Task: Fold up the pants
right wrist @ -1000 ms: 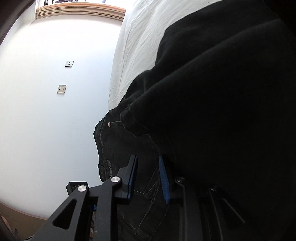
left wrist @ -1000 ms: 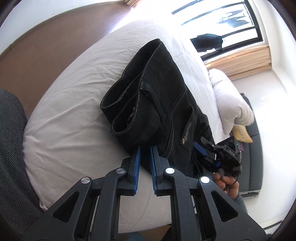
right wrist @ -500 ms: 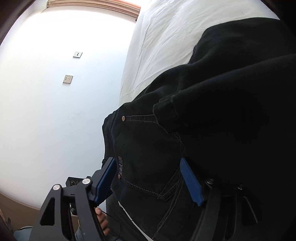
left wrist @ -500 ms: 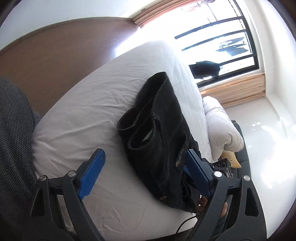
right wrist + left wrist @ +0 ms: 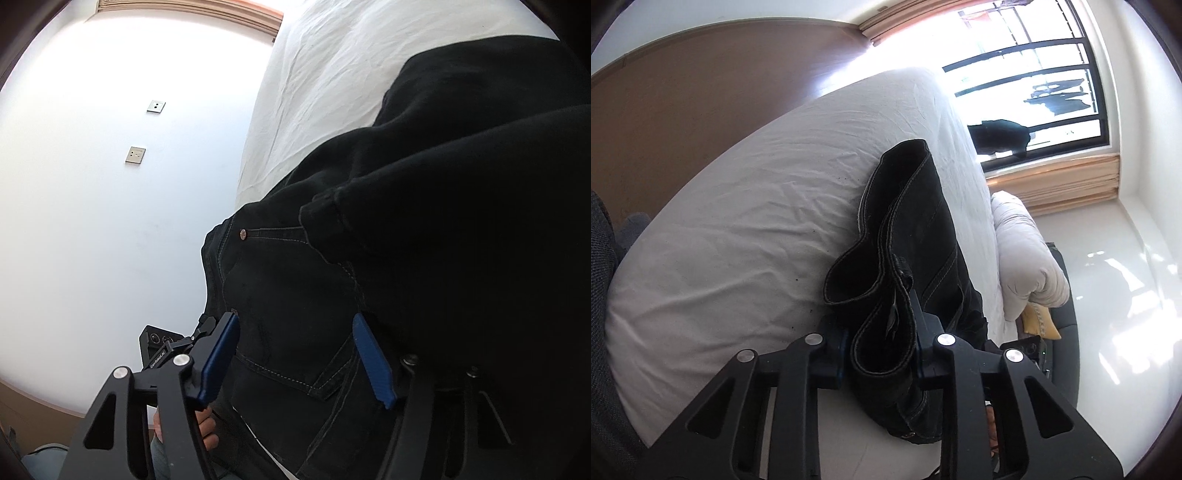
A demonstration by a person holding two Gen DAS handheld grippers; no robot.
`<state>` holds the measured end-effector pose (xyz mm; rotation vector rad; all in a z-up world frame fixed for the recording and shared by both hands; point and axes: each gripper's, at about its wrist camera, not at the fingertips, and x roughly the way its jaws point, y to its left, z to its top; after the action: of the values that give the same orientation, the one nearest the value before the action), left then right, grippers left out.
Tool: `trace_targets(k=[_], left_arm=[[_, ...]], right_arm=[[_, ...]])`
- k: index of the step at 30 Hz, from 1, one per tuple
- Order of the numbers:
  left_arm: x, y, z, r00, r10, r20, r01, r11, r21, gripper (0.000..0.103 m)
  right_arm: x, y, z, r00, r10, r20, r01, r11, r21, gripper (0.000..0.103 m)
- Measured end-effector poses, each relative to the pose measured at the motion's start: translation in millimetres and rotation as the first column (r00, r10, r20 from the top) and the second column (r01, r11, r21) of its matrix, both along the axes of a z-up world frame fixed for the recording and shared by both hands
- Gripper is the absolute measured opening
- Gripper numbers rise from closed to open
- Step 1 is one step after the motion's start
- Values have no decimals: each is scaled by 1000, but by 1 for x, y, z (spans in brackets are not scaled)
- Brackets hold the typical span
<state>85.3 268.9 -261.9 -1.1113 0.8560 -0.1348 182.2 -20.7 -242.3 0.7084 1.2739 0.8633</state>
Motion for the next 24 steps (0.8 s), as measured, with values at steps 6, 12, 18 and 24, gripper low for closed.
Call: trace_targets(k=[6, 12, 18, 24], left_arm=[[8, -12, 40, 997, -42, 68, 35, 993, 111, 14], [23, -51, 99, 972, -155, 174, 109, 962, 249, 12], [41, -114, 145, 921, -306, 239, 204, 905, 373, 12], [30, -196, 170, 848, -475, 234, 312, 806, 504, 12]], right_arm=[[2, 1, -1, 1000, 10, -9, -10, 1000, -24, 64], [3, 3, -4, 1000, 7, 4, -7, 999, -31, 64], [3, 7, -3, 1000, 23, 18, -22, 999, -40, 64], [1, -82, 51, 986, -145, 81, 137, 986, 97, 73]])
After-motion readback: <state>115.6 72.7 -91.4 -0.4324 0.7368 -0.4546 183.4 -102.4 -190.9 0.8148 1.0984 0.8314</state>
